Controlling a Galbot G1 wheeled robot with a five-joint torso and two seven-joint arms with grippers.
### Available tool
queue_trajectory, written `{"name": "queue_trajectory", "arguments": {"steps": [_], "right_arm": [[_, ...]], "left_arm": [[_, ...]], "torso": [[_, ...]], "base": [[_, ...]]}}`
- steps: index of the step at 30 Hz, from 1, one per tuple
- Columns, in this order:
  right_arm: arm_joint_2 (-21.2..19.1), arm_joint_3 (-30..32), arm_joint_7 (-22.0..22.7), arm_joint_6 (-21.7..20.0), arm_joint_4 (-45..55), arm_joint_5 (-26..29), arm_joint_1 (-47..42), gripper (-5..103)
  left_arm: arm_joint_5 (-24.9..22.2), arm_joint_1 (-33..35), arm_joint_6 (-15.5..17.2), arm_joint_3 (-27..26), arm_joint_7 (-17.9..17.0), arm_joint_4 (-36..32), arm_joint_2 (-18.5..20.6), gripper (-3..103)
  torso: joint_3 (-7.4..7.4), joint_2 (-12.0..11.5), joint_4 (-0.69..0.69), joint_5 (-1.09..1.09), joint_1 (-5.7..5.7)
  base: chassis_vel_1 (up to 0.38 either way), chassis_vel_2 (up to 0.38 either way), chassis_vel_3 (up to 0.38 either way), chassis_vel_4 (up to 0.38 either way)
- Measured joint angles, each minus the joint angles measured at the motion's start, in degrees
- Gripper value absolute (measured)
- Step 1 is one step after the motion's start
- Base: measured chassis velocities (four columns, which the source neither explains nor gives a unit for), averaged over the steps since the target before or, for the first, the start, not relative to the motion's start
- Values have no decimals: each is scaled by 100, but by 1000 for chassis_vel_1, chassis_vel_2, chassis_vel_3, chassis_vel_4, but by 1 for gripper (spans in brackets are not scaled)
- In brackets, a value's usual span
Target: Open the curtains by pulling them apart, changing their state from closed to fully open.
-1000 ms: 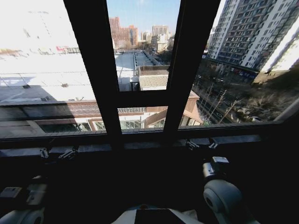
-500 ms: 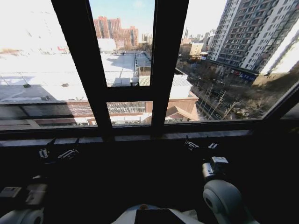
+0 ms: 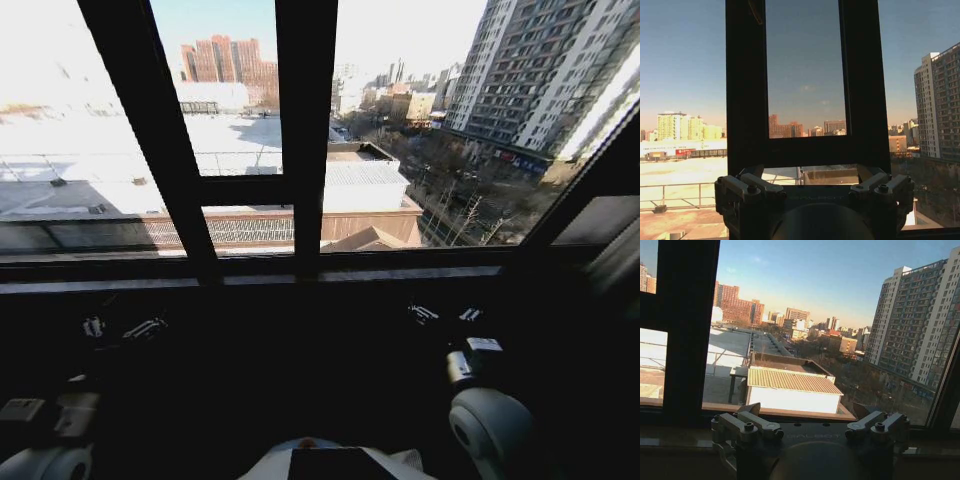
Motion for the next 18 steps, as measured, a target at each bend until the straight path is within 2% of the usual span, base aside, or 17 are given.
{"name": "queue_trajectory", "arguments": {"steps": [4, 10, 15, 18], "right_arm": [[-15, 4, -191, 23, 42, -83, -105, 100], [11, 93, -403, 276, -55, -342, -308, 100], [40, 69, -419, 484, -155, -448, -272, 100], [43, -24, -405, 504, -168, -527, -205, 100]], "left_arm": [[-17, 10, -12, -14, 4, 30, 12, 100], [-24, 13, -38, -7, 9, 96, 17, 100], [-25, -8, -39, 28, 11, 109, 16, 100], [-23, -23, -39, 46, 15, 110, 15, 100]], "torso": [[-1, 1, 0, 0, -2], [0, 1, 0, -4, -1], [0, 1, 0, -2, -2], [-1, 2, 0, 1, -3]], "base": [[-58, -387, 29, 396], [-55, -372, 47, 368], [-78, -347, 86, 323], [-101, -195, 81, 245]]}}
